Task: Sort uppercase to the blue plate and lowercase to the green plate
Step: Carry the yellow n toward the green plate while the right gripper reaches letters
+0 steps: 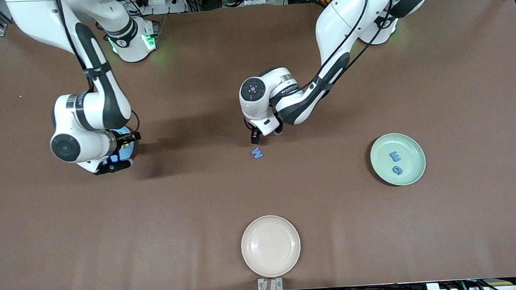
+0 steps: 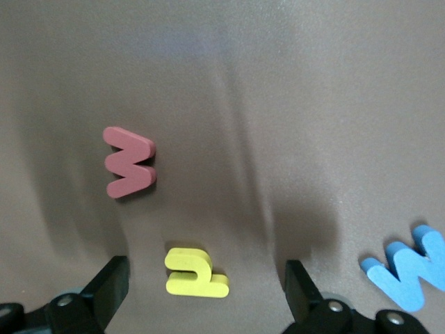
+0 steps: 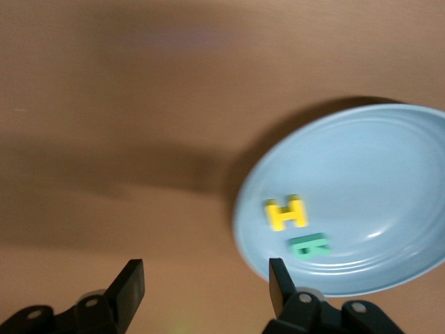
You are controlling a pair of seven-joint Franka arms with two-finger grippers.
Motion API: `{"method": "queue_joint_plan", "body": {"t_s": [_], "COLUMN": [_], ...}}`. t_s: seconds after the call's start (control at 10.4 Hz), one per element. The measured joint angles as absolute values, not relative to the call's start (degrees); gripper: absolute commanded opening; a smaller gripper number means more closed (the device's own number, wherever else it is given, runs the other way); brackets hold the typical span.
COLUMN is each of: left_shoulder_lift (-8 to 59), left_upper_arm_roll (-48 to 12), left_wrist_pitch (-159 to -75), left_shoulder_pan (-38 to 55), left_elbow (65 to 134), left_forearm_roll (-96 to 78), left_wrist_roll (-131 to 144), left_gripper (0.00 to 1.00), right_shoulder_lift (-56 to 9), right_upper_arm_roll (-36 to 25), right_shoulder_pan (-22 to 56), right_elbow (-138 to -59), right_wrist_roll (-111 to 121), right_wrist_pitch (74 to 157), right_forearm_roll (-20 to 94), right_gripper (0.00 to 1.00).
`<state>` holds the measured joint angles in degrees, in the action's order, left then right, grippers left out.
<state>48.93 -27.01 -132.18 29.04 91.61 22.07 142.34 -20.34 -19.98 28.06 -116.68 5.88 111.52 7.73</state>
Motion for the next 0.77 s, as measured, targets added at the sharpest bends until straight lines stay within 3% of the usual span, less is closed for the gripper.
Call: {"method": "queue_joint_plan", "body": {"t_s": [0.1, 0.77], "left_shoulder_lift": [48.9, 48.3], "left_upper_arm_roll": [-27.0, -27.0], "left_wrist_pitch": [-132.2, -131.7], "left_shoulder_pan": [29.1, 29.0], "left_elbow": [91.6, 91.0], "left_forearm_roll": [22.1, 22.1], "left_wrist_roll": [142.5, 143.0], "left_gripper": [0.01, 0.0], "right_shoulder_lift": [-20.0, -16.3], "right_upper_arm_roll": [-18.0, -6.4], "right_shoulder_pan": [28.5, 29.2], "right_elbow": [-116.1, -116.4], "right_wrist_roll": [2.7, -12.9], "right_wrist_pitch": [111.0, 113.1], "right_forearm_roll": [7.7, 7.8], "right_gripper": [0.68, 0.63]}}
